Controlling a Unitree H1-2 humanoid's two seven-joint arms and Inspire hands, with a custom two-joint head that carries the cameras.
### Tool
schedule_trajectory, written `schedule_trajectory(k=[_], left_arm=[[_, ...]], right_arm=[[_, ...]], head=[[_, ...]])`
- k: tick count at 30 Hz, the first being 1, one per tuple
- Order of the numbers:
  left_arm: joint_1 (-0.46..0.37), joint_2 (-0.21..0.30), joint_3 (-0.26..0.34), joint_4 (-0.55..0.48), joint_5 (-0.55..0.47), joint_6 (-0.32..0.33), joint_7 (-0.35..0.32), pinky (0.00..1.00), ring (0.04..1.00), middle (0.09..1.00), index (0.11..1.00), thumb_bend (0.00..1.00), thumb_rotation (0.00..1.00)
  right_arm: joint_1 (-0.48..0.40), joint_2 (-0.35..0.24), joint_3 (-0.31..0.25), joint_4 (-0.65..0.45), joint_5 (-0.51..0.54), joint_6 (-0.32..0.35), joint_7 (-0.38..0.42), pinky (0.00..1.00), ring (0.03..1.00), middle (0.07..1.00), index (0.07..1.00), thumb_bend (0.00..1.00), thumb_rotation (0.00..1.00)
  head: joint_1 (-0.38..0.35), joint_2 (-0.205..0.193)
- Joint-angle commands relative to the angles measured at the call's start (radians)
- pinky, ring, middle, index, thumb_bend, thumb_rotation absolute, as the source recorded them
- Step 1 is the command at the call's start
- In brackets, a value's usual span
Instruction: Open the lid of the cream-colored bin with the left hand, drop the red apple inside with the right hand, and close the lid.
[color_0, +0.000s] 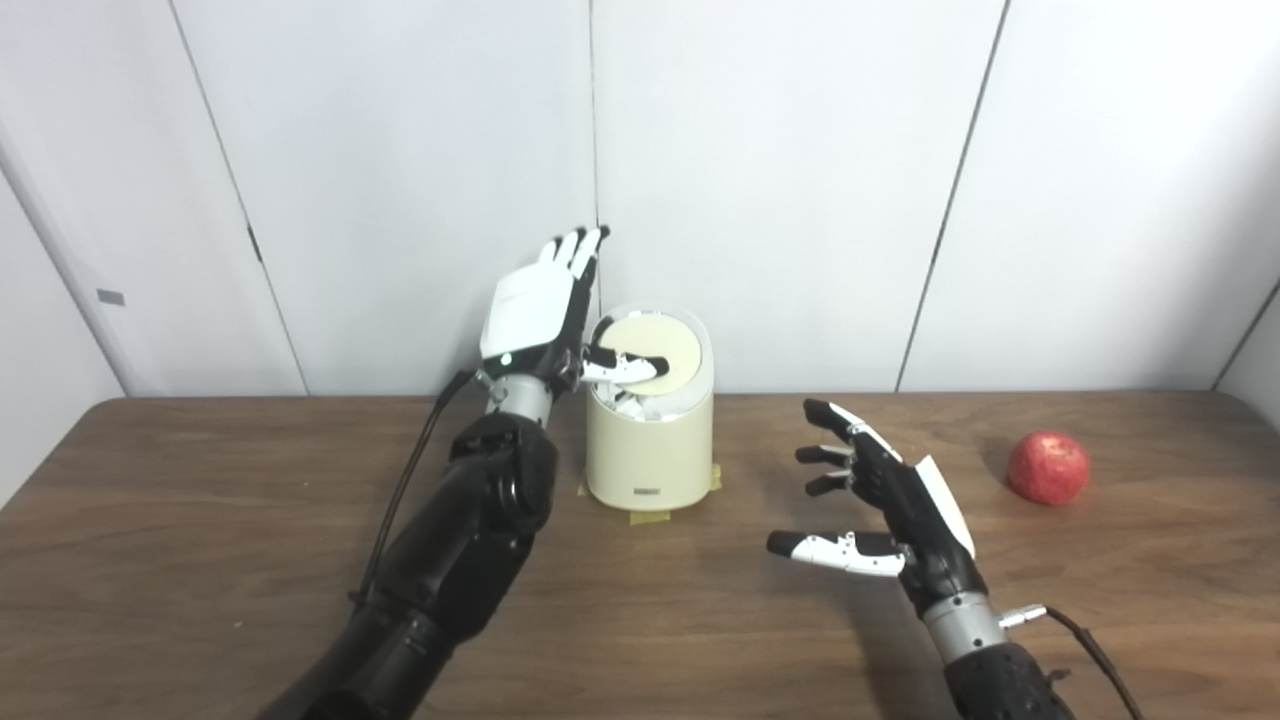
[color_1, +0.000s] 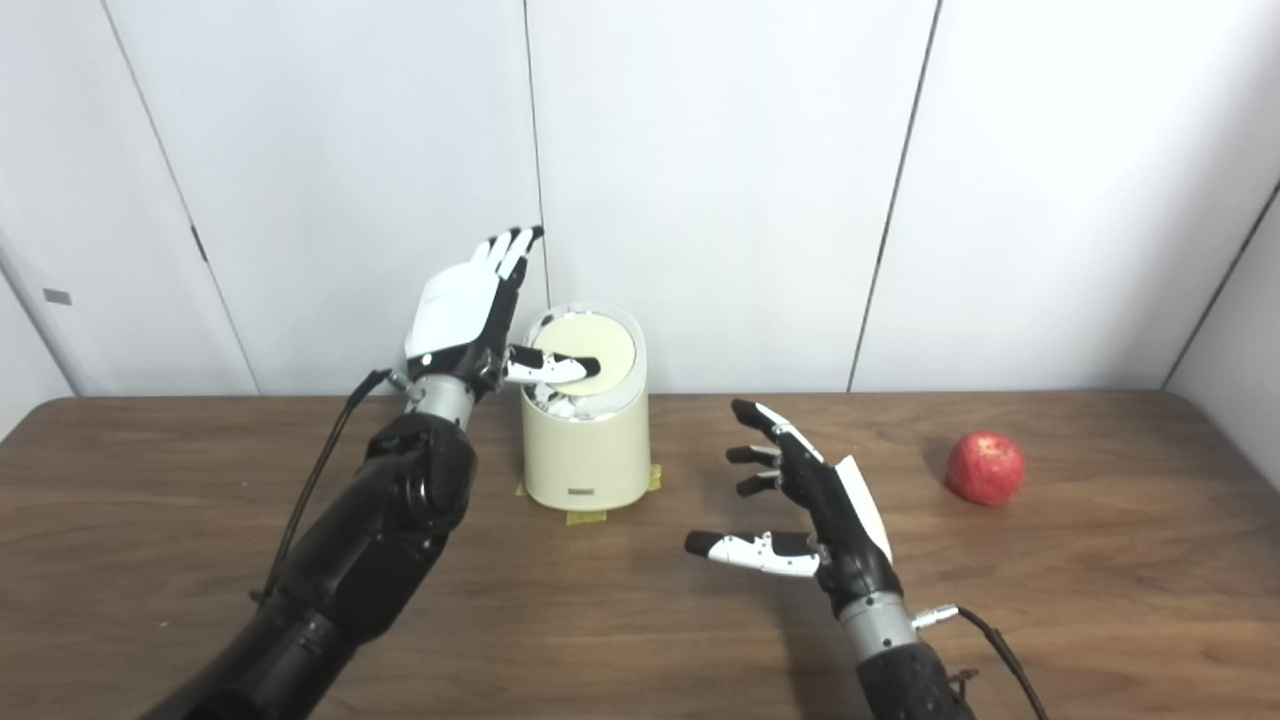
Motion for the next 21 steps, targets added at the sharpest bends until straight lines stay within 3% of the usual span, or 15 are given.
schedule_trajectory(k=[1,8,13,17,21], left_arm=[[-0.050,0.026,-0.033,-0.026,0.076,0.032,-0.033,0.81,0.990,1.000,1.000,1.00,0.13],[-0.072,0.086,-0.148,-0.065,0.242,0.140,-0.233,0.87,0.976,1.000,1.000,1.00,0.11],[-0.071,0.108,-0.186,-0.083,0.327,0.184,-0.316,0.84,0.967,1.000,1.000,1.00,0.07],[-0.060,0.111,-0.173,-0.095,0.334,0.179,-0.325,0.82,0.961,1.000,1.000,1.00,0.07],[-0.033,0.087,-0.094,-0.116,0.252,0.125,-0.217,0.80,0.951,1.000,1.000,0.99,0.13]], right_arm=[[-0.028,0.002,-0.006,-0.032,0.000,-0.013,-0.007,0.59,0.744,0.881,0.849,0.80,0.25],[-0.028,0.004,-0.007,-0.030,0.003,-0.013,-0.008,0.59,0.736,0.874,0.845,0.81,0.24],[-0.025,0.002,-0.008,-0.031,0.008,-0.021,-0.006,0.59,0.741,0.874,0.848,0.80,0.24],[-0.025,-0.002,-0.010,-0.018,0.004,-0.033,-0.009,0.59,0.739,0.869,0.850,0.80,0.24],[-0.025,-0.002,-0.010,-0.015,0.003,-0.035,-0.010,0.58,0.736,0.868,0.849,0.81,0.25]], head=[[0.001,0.002],[0.001,0.002],[0.007,0.008],[0.009,0.008],[0.010,0.008]])
